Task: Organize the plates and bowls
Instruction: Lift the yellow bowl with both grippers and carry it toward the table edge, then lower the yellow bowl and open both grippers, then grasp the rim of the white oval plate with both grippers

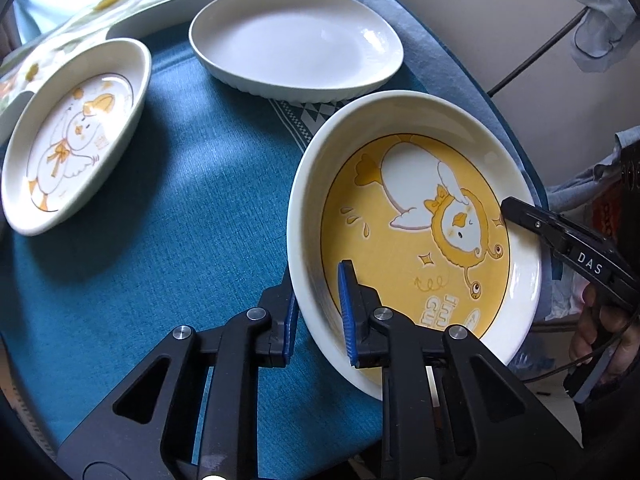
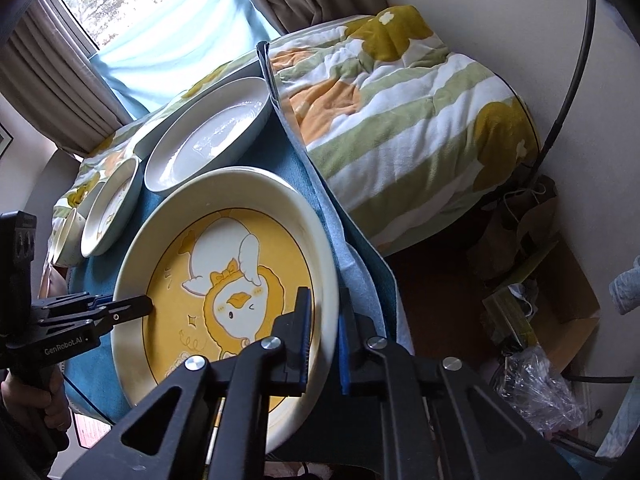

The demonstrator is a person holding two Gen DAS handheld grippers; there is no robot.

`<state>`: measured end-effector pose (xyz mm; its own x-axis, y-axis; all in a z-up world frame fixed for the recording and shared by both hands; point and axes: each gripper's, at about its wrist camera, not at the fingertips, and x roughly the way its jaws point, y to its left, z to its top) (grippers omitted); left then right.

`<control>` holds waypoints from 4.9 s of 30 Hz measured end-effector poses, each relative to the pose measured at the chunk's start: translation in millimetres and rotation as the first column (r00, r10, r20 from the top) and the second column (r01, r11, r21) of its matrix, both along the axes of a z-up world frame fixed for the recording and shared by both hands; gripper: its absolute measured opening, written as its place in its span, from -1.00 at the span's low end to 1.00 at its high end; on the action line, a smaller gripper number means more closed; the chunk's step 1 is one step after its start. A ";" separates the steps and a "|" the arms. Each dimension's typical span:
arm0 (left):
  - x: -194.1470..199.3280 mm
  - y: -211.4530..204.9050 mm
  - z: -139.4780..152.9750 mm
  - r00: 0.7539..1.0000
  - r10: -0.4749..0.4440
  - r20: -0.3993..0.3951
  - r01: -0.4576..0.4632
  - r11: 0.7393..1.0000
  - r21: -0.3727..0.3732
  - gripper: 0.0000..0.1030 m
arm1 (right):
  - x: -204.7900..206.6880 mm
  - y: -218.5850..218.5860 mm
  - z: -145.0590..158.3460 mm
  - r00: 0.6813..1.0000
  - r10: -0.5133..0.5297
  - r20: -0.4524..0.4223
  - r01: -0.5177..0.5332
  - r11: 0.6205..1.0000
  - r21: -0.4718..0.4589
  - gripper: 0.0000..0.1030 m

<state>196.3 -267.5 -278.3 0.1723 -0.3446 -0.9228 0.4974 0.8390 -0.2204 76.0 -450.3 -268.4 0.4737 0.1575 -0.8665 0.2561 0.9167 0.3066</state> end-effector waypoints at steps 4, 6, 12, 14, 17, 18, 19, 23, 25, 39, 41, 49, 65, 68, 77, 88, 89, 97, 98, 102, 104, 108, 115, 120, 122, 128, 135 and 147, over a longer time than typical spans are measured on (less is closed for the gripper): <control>-10.4 -3.0 12.8 0.999 -0.025 0.029 0.025 1.000 0.004 -0.69 | 0.0 0.0 3.9 1.000 0.008 0.011 -0.007 1.000 -0.022 -0.79; -13.5 0.8 17.8 0.999 -0.019 0.036 0.019 1.000 0.000 -0.69 | -0.5 1.2 7.1 1.000 0.015 0.019 -0.014 1.000 -0.027 -0.79; -22.9 23.3 36.2 0.998 0.032 0.063 -0.031 0.999 -0.017 -0.69 | 0.9 13.0 22.3 0.997 0.067 0.046 -0.064 0.996 -0.054 -0.79; -21.6 35.8 41.3 0.996 0.061 0.071 -0.059 0.998 -0.021 -0.69 | 2.5 18.1 27.9 0.995 0.086 0.055 -0.083 0.995 -0.052 -0.79; -23.2 57.9 54.5 0.989 0.123 0.086 -0.121 0.992 -0.029 -0.68 | 8.1 31.3 41.9 0.987 0.138 0.076 -0.135 0.990 -0.048 -0.79; -24.5 64.6 59.2 0.985 0.147 0.093 -0.144 0.989 -0.033 -0.69 | 10.7 36.9 46.5 0.984 0.159 0.081 -0.156 0.987 -0.049 -0.79; -25.4 70.4 63.1 0.980 0.169 0.105 -0.166 0.986 -0.033 -0.69 | 12.6 41.4 49.4 0.981 0.175 0.085 -0.171 0.984 -0.050 -0.79; -32.9 107.7 79.1 0.957 0.257 0.134 -0.253 0.966 -0.046 -0.68 | 23.1 68.5 65.3 0.959 0.259 0.115 -0.255 0.966 -0.044 -0.79; -37.2 127.6 84.3 0.944 0.298 0.140 -0.294 0.954 -0.053 -0.68 | 29.0 85.8 71.8 0.944 0.304 0.130 -0.300 0.953 -0.049 -0.79; -59.6 287.7 62.8 0.878 0.467 0.110 -0.467 0.884 -0.027 -0.69 | 50.3 234.5 48.4 0.873 0.479 0.093 -0.481 0.877 0.004 -0.79; -57.4 300.7 49.9 0.877 0.470 0.098 -0.469 0.883 -0.027 -0.69 | 53.1 249.0 37.1 0.873 0.480 0.088 -0.483 0.875 0.027 -0.79; -53.6 320.7 6.8 0.881 0.464 0.095 -0.462 0.886 -0.042 -0.69 | 60.8 270.5 5.4 0.866 0.495 0.069 -0.496 0.868 -0.003 -0.79; -48.0 313.2 -8.3 0.895 0.433 0.109 -0.435 0.900 -0.007 -0.64 | 57.5 276.2 -3.9 0.875 0.481 0.050 -0.479 0.876 -0.048 -0.79; -46.1 310.9 -7.5 0.898 0.426 0.112 -0.431 0.902 0.017 -0.60 | 58.8 275.1 -5.3 0.881 0.470 0.049 -0.469 0.883 -0.030 -0.79; -44.7 309.1 -2.6 0.891 0.429 0.150 -0.442 0.895 0.064 0.34 | 60.2 277.3 -6.6 0.875 0.483 0.032 -0.481 0.875 -0.049 -0.79; -60.5 304.2 79.2 0.865 0.433 0.253 -0.454 0.891 0.030 0.50 | 50.4 246.4 44.2 0.909 0.405 0.093 -0.401 0.914 -0.065 0.65; -59.6 300.4 94.3 0.861 0.428 0.275 -0.447 0.895 0.008 0.69 | 48.9 241.7 54.0 0.912 0.396 0.106 -0.391 0.918 -0.069 0.65; -11.0 244.8 160.9 0.877 0.280 0.390 -0.262 0.960 -0.099 1.00 | 37.5 185.5 124.6 0.938 0.245 0.246 -0.226 0.969 -0.103 1.00; -1.3 232.6 165.5 0.885 0.255 0.388 -0.231 0.967 -0.110 1.00 | 38.9 178.9 130.2 0.943 0.236 0.234 -0.216 0.970 -0.108 1.00; 40.9 183.3 178.7 0.919 0.174 0.354 -0.126 0.980 -0.154 1.00 | 47.2 150.3 148.1 0.967 0.167 0.194 -0.136 0.977 -0.163 1.00; 63.3 159.9 177.9 0.941 0.128 0.314 -0.073 0.981 -0.181 1.00 | 54.8 132.1 151.8 0.973 0.118 0.197 -0.081 0.980 -0.183 1.00; 112.9 118.7 156.4 0.972 0.076 0.222 -0.035 0.983 -0.182 0.99 | 88.9 98.9 112.6 0.994 0.067 0.090 -0.062 0.996 -0.061 1.00; 190.7 50.5 84.3 0.999 0.000 0.040 0.005 0.992 -0.126 0.70 | 122.4 47.1 46.4 0.996 -0.093 0.000 0.092 0.989 0.118 0.67; 228.0 12.6 32.7 0.998 -0.055 -0.040 0.054 0.998 -0.039 0.31 | 147.2 34.3 11.1 0.988 -0.142 -0.064 0.150 0.978 0.143 0.17; 236.5 2.6 19.6 0.996 -0.075 -0.057 0.074 0.997 -0.020 0.22 | 148.3 32.7 5.8 0.984 -0.164 -0.077 0.173 0.975 0.137 0.07; 252.6 -7.2 -5.4 0.989 -0.105 -0.102 0.105 0.994 -0.001 -0.19 | 150.5 22.3 -7.4 0.966 -0.231 -0.120 0.246 0.961 0.126 -0.26; 258.5 -7.8 -18.7 0.982 -0.119 -0.148 0.119 0.993 -0.008 -0.70 | 157.5 16.7 -16.6 0.961 -0.239 -0.143 0.258 0.956 0.139 -0.62; 250.0 -10.3 -9.6 0.986 -0.131 -0.101 0.134 0.991 0.025 -0.70 | 156.6 17.6 -13.0 0.963 -0.234 -0.132 0.250 0.961 0.121 -0.71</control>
